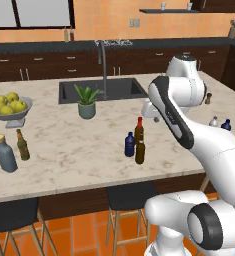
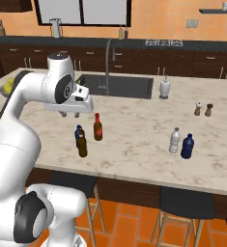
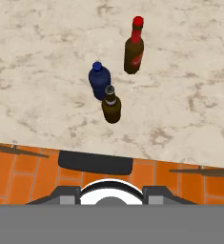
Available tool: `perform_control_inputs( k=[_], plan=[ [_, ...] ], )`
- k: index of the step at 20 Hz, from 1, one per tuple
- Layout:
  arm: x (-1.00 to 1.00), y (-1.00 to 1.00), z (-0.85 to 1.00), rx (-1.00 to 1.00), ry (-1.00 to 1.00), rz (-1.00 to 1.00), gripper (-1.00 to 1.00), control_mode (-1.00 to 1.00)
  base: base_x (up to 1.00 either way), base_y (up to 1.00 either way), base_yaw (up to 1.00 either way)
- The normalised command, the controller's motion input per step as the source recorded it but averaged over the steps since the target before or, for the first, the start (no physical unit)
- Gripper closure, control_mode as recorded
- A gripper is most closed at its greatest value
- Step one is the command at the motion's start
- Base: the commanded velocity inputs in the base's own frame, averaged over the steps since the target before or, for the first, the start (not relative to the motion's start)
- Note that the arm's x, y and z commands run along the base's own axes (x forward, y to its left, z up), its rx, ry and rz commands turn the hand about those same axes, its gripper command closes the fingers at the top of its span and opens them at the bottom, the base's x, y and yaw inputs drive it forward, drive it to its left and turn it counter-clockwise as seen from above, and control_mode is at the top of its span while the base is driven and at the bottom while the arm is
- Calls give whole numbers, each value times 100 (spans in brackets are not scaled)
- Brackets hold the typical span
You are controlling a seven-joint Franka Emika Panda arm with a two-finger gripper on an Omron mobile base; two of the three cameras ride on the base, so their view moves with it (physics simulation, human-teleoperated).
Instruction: Move the plastic bottles in the middle to the plastics group, and the glass bottles in the middle to the glass group.
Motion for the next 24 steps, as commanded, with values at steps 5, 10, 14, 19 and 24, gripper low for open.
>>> perform_control_inputs(
  k=[5,10,14,19,24],
  plan=[
    [-20,-6,-11,0,-1,0,-100,-100,0,0,0],
    [-28,-3,-34,-1,-2,0,-100,-100,0,0,0],
    [-9,14,-46,0,0,0,-100,-100,0,0,0],
    [13,16,-49,-1,0,4,-100,-100,0,0,0],
    [37,9,-42,-1,0,11,-100,-100,0,0,0]
  ],
)
